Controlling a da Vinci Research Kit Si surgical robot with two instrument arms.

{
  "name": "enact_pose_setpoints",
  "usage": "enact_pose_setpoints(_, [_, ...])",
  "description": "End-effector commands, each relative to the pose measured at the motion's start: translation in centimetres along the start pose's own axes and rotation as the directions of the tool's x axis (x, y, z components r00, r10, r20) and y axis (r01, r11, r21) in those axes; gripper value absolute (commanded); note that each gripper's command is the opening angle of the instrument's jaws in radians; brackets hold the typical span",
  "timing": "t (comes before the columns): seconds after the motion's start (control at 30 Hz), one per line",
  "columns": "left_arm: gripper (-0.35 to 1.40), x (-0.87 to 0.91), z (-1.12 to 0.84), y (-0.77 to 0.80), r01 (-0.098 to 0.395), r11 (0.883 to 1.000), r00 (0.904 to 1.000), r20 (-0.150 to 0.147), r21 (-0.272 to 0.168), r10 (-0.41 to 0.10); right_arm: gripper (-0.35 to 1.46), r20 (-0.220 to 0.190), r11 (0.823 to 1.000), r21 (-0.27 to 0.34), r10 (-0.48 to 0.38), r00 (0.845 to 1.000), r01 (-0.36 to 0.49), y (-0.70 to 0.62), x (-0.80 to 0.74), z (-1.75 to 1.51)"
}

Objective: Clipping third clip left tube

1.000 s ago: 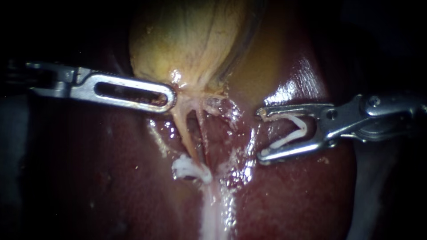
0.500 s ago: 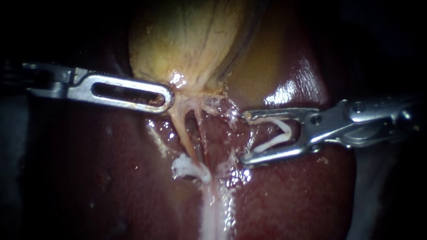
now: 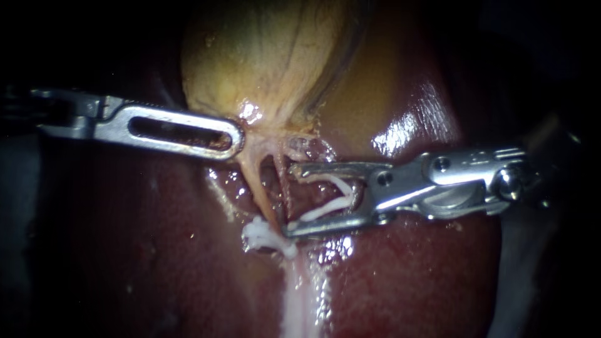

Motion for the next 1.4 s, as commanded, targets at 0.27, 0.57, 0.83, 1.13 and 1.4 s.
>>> enact_pose_setpoints(0.27, [-0.35,0.00,0.01,0.00,0.000,1.000,1.0000,-0.001,0.001,0.000,0.50,0.000,1.000,0.007,0.009,1.000,-0.009,0.04,-0.01,0.20])
enact_pose_setpoints(0.57, [-0.35,0.00,0.02,0.02,0.000,1.000,1.0000,-0.002,0.002,0.000,0.50,0.010,1.000,0.017,0.019,1.000,-0.020,0.09,-0.10,0.45])
enact_pose_setpoints(0.83, [-0.35,0.00,0.04,0.02,0.001,1.000,1.0000,-0.003,0.003,-0.001,0.50,0.000,0.994,0.017,0.107,0.994,-0.107,0.14,-0.07,0.70])
enact_pose_setpoints(1.13, [-0.35,0.00,0.04,0.02,0.001,1.000,1.0000,-0.003,0.003,-0.001,0.47,-0.066,0.974,0.062,0.223,0.973,-0.219,0.21,-0.03,0.76])
enact_pose_setpoints(1.4, [-0.35,0.00,0.04,0.02,0.001,1.000,1.0000,-0.003,0.003,-0.001,0.45,-0.128,0.959,0.101,0.278,0.952,-0.266,0.30,0.09,0.70])
